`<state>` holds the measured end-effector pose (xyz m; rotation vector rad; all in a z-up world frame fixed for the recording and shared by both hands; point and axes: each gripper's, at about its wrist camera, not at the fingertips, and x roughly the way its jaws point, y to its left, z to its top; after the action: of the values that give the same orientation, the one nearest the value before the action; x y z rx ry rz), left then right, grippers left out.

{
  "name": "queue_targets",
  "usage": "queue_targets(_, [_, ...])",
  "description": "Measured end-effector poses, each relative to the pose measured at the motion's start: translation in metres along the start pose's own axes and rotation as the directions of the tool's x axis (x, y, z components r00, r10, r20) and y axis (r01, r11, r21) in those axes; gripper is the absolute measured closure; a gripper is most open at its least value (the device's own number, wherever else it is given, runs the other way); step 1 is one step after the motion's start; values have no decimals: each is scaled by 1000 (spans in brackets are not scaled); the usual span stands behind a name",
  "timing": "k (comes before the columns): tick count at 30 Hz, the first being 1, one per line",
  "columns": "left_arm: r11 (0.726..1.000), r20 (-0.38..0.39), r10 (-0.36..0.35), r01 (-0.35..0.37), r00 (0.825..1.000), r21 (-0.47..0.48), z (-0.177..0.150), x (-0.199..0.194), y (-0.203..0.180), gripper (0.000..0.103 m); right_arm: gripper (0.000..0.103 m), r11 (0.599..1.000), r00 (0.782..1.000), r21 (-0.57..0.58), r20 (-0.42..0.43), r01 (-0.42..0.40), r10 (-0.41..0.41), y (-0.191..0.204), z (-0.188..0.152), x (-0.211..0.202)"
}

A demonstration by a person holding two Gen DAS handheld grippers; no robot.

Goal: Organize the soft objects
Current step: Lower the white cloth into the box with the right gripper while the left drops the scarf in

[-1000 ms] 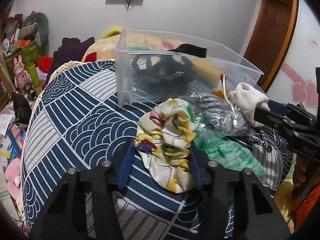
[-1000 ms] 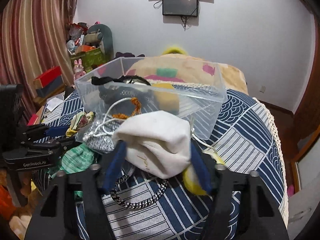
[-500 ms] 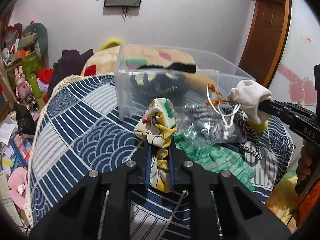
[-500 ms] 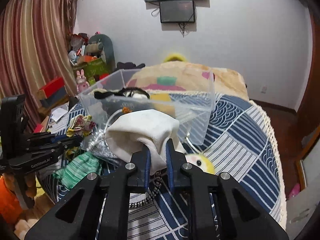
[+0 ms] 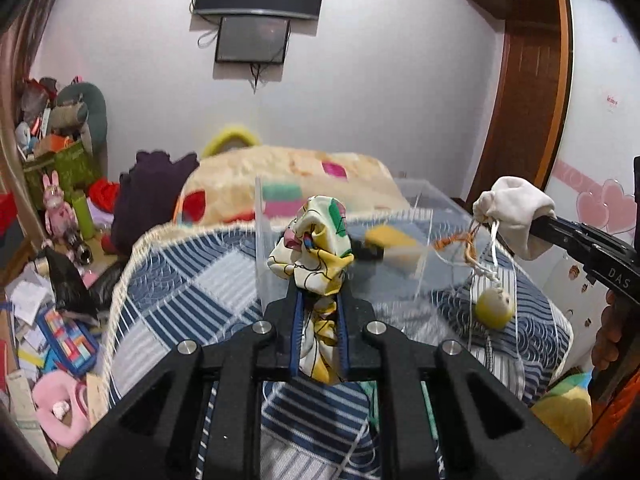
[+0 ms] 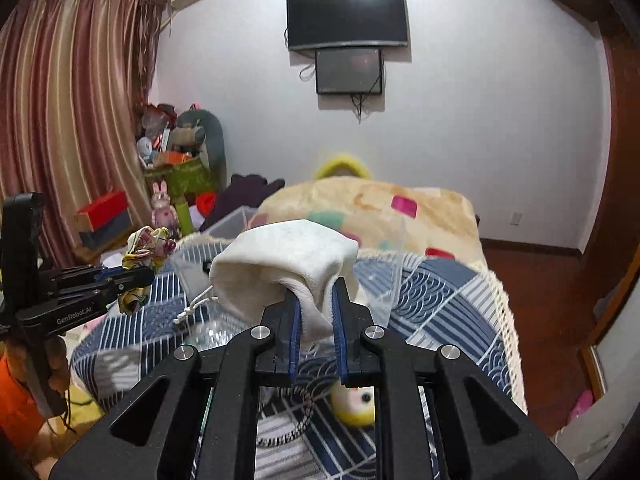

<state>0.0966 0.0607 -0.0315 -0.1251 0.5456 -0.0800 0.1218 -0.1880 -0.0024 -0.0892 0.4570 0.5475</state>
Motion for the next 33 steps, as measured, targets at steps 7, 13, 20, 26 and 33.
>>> queue_targets(7, [999,73,20,-22,997,33,29,-4,-2,89,90,1000,998,19,62,25,-26,-9,20,2])
queue_targets(13, [999,91,27,-31,995,42,44,4,-1,89,90,998,993,37,112,43,-47,-13,40,7])
queue_targets(20, [998,37,22,-24,999,54,50,32,0,89,90,998,995,26,81,55,-57,-12,41,27])
queue_targets(26, [997,-45,29,-26,999,66,48,66,-1,89,90,998,998,-9,5,64,-63,-8,30,53])
queue_targets(33, [993,-93,59,-49,994,105,49,91,-9,89,90,996,993,-45,-84,77,-80,-10,24,77])
